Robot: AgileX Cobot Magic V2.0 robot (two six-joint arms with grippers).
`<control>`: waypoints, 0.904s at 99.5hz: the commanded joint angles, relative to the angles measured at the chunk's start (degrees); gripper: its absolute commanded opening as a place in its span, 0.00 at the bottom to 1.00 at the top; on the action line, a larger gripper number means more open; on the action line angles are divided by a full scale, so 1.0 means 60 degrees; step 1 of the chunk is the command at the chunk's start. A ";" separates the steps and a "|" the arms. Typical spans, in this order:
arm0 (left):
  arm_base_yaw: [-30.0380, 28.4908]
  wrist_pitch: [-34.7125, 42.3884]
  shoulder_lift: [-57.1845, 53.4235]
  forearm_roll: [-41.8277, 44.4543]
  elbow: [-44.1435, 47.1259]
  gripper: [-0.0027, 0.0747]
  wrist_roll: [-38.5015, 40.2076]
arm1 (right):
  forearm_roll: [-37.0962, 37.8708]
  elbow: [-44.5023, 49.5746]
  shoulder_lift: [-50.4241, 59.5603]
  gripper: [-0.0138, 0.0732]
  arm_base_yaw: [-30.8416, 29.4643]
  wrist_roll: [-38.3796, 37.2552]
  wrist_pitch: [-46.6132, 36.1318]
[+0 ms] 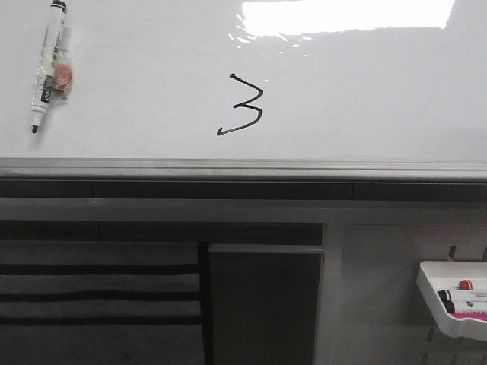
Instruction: Write number 3 on whiteboard
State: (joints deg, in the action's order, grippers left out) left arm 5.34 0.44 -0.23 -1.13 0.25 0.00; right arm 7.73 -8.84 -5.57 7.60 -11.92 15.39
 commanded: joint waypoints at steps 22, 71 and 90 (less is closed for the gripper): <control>-0.0031 0.0771 -0.0273 -0.0072 0.0079 0.01 0.0061 | -0.0783 0.1859 0.1033 0.08 -0.0717 0.0036 -0.2459; -0.0031 0.0771 -0.0273 -0.0072 0.0079 0.01 0.0061 | -0.0830 0.1828 0.1151 0.08 -0.1172 0.0036 -0.2478; -0.0031 0.0771 -0.0273 -0.0072 0.0079 0.01 0.0061 | -0.0830 0.1828 0.1151 0.08 -0.1172 0.0036 -0.2478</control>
State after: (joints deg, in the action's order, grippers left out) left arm 5.34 0.44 -0.23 -1.13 0.25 0.00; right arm 2.92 0.59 0.48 0.91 -11.92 5.73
